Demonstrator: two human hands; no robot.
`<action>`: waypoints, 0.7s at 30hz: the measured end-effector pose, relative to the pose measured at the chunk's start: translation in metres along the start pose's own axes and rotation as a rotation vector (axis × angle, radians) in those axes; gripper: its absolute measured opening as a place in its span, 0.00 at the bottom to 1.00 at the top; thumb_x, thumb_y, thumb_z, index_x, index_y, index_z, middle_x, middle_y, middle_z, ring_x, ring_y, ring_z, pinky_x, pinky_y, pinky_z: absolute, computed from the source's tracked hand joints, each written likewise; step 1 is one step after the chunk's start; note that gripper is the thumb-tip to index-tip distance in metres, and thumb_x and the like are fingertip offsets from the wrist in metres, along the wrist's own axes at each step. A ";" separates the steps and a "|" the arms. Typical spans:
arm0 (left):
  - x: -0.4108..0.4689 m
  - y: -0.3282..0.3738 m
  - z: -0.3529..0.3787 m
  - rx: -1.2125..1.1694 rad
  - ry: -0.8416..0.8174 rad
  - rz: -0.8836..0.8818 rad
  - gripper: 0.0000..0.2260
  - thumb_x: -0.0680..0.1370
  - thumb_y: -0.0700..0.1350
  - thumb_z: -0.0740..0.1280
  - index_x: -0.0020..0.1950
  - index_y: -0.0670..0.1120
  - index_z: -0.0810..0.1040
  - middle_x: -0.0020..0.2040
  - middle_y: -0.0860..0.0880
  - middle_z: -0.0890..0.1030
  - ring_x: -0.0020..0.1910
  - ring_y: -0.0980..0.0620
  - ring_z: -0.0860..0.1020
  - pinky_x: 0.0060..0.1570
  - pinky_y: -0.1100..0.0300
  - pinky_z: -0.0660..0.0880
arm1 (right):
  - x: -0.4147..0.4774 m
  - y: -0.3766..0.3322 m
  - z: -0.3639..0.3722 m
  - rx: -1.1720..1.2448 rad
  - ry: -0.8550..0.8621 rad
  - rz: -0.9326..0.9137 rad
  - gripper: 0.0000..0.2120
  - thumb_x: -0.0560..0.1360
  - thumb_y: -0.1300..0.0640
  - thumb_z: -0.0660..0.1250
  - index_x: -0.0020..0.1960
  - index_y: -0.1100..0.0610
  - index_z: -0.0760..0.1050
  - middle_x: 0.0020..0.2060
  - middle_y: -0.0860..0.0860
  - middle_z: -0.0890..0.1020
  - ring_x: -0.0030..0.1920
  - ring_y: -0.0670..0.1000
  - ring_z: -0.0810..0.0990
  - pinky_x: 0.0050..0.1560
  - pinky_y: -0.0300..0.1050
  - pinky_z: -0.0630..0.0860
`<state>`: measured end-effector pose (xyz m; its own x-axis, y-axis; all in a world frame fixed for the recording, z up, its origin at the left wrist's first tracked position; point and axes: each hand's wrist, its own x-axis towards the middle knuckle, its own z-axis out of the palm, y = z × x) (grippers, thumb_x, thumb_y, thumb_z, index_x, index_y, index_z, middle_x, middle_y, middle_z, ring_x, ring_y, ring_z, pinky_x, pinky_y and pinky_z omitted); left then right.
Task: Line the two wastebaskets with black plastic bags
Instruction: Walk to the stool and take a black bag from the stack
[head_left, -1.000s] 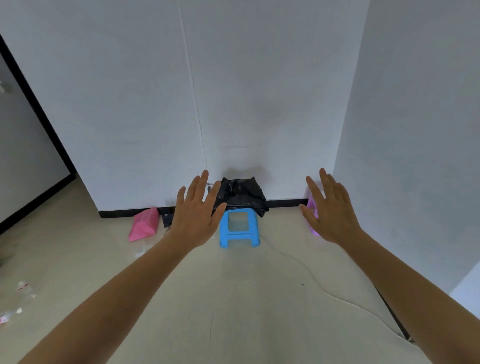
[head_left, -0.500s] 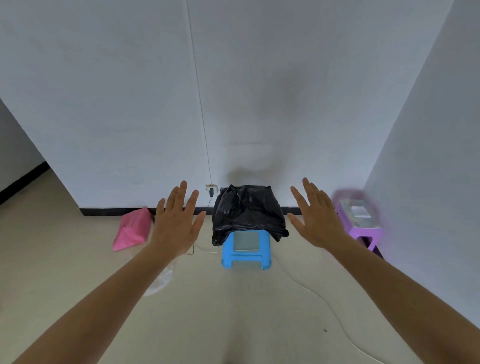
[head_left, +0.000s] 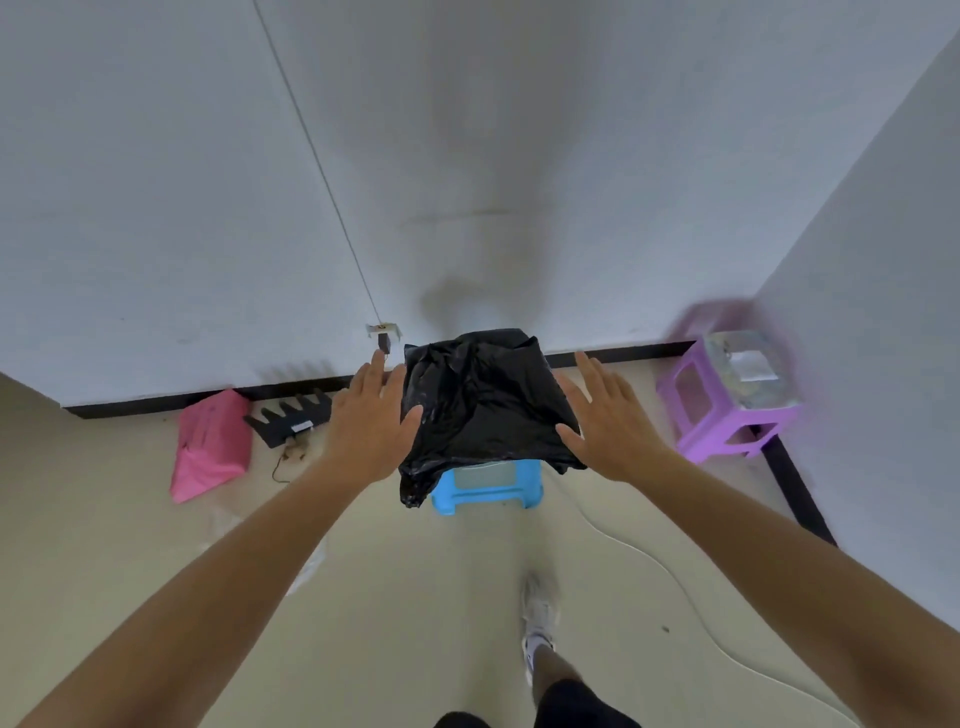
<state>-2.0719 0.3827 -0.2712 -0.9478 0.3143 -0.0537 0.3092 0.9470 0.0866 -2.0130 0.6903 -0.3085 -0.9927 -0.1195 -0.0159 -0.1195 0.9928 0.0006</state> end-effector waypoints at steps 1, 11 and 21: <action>0.017 0.000 0.016 -0.005 -0.039 -0.011 0.27 0.81 0.57 0.53 0.77 0.46 0.57 0.79 0.40 0.52 0.77 0.40 0.54 0.71 0.41 0.60 | 0.020 0.005 0.014 0.011 -0.037 0.001 0.34 0.79 0.42 0.57 0.79 0.56 0.52 0.78 0.62 0.52 0.76 0.62 0.54 0.75 0.58 0.55; 0.104 -0.008 0.198 -0.177 -0.336 -0.113 0.21 0.80 0.51 0.60 0.72 0.49 0.68 0.78 0.40 0.57 0.77 0.41 0.53 0.69 0.43 0.60 | 0.122 0.011 0.180 0.165 -0.291 0.046 0.26 0.79 0.51 0.61 0.73 0.60 0.62 0.76 0.63 0.59 0.75 0.63 0.58 0.74 0.57 0.59; 0.115 -0.031 0.374 0.047 -0.544 0.015 0.24 0.78 0.51 0.62 0.73 0.47 0.65 0.79 0.38 0.41 0.77 0.36 0.39 0.72 0.38 0.50 | 0.129 -0.023 0.334 0.011 -0.538 -0.025 0.25 0.74 0.63 0.63 0.69 0.49 0.72 0.78 0.63 0.43 0.76 0.67 0.37 0.75 0.64 0.42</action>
<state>-2.1611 0.4143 -0.6521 -0.7700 0.3047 -0.5606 0.3372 0.9402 0.0478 -2.1332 0.6533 -0.6447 -0.8411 -0.1273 -0.5257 -0.1397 0.9901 -0.0163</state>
